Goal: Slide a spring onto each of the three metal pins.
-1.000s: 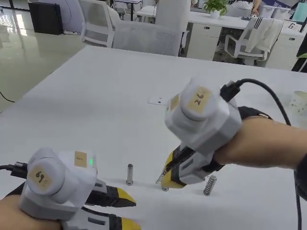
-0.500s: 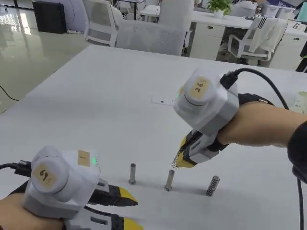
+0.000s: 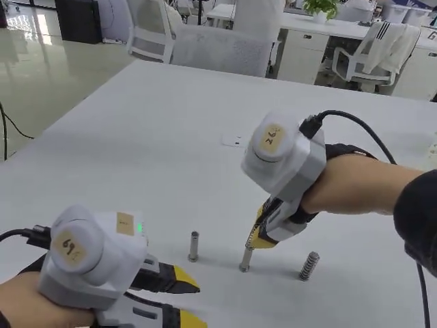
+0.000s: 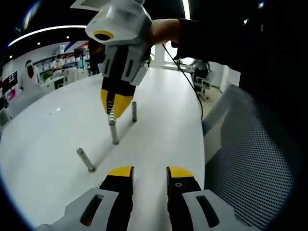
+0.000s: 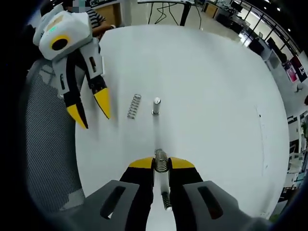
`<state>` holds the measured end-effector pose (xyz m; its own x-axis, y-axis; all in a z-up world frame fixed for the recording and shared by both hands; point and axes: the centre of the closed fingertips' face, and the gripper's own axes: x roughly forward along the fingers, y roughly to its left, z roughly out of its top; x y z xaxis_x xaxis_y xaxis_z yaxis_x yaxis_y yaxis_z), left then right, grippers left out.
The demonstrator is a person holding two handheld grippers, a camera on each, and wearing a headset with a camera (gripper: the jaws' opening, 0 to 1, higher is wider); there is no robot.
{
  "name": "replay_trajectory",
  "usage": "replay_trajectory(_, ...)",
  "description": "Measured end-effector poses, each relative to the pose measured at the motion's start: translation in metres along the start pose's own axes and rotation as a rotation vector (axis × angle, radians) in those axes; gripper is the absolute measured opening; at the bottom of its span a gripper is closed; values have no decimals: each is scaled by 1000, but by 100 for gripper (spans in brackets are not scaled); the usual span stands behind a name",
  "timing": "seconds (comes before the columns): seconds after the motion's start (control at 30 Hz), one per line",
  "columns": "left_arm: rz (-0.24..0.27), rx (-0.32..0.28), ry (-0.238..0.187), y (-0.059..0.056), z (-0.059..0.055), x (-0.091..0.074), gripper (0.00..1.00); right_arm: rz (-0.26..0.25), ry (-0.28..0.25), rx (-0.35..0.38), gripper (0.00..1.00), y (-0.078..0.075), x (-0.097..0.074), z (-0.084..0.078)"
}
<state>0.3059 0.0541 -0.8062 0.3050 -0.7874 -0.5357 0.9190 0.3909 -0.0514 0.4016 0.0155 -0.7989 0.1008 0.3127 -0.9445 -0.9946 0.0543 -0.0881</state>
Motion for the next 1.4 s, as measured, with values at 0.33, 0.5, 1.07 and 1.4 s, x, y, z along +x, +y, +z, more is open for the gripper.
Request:
replay_trajectory(0.33, -1, 1, 6, 0, -1, 0, 20, 19, 29, 39, 8, 2, 34, -11)
replay_trajectory(0.5, -2, 0, 7, 0, -1, 0, 20, 11, 50, 55, 9, 0, 49, -20)
replay_trajectory(1.07, -4, 2, 16, -1, -2, 1, 19, -42, 5, 0, 17, 6, 16, -3)
replay_trajectory(1.4, -24, 11, 49, -7, -8, 2, 16, -32, -79, -56, 15, 25, 12, 34)
